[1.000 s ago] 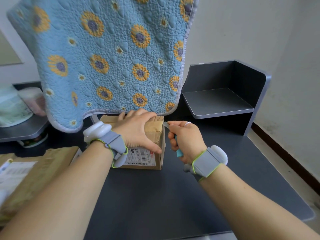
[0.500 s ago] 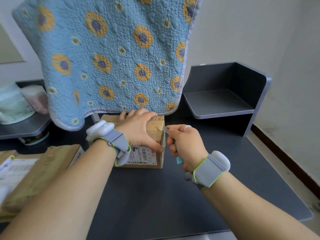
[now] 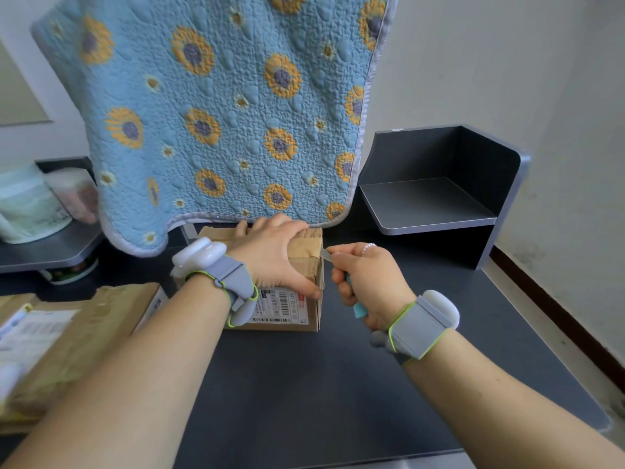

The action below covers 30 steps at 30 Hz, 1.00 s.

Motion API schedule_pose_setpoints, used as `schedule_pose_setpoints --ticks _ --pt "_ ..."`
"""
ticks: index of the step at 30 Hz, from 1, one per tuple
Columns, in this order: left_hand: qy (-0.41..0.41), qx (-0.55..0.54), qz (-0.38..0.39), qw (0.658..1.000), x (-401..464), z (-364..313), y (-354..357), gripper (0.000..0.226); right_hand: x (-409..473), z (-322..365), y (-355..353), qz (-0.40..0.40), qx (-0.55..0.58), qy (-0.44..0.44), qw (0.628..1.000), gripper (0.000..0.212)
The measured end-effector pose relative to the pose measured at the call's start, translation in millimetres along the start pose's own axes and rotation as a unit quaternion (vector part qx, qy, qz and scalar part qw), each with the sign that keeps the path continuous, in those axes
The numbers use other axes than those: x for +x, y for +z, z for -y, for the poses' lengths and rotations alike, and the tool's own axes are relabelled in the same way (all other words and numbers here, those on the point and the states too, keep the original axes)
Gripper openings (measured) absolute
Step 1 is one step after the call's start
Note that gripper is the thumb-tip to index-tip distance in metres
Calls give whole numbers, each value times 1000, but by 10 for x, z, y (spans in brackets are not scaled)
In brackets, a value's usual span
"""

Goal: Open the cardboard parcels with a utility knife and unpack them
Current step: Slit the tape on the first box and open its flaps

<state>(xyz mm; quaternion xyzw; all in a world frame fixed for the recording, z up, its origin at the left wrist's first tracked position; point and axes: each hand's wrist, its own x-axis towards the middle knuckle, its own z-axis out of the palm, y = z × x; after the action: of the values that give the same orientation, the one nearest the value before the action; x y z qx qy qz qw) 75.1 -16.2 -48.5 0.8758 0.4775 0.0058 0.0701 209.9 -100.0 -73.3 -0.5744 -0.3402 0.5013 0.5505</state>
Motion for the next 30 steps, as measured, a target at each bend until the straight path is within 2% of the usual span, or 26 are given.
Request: schedule_pose_setpoints --ticks 3,6,11,14,18,21,24,26,28,30 --pt "-16 -11 -7 1000 24 -5 -7 111 -71 -15 3 42 -1 3 999 19" --pt "-18 -2 -4 1000 36 -1 -10 111 -97 -43 11 41 -13 -6 999 19" --pt "2 5 -3 1000 -21 7 2 122 48 23 -19 -6 -57 -35 998 18" --pt "20 -13 -8 1000 -47 13 -25 121 106 1 -40 -18 -77 -55 995 18" --pt "60 -41 -32 997 -96 38 -12 116 145 -66 -130 -89 -56 -93 990 21" --pt "86 -103 -51 990 -128 56 17 105 174 -109 -199 -140 -82 -118 980 19" --pt "101 -165 -95 976 -165 42 56 78 192 -212 -214 -128 -189 -93 969 18" --pt "125 -145 -151 970 -192 32 101 64 207 -318 -229 -96 -333 -80 935 25" --pt "137 -107 -207 963 -239 3 150 57 195 -409 -253 -51 -495 -74 864 33" --pt "138 -82 -255 953 -294 -46 189 54 173 -462 -253 -9 -574 -64 816 33"
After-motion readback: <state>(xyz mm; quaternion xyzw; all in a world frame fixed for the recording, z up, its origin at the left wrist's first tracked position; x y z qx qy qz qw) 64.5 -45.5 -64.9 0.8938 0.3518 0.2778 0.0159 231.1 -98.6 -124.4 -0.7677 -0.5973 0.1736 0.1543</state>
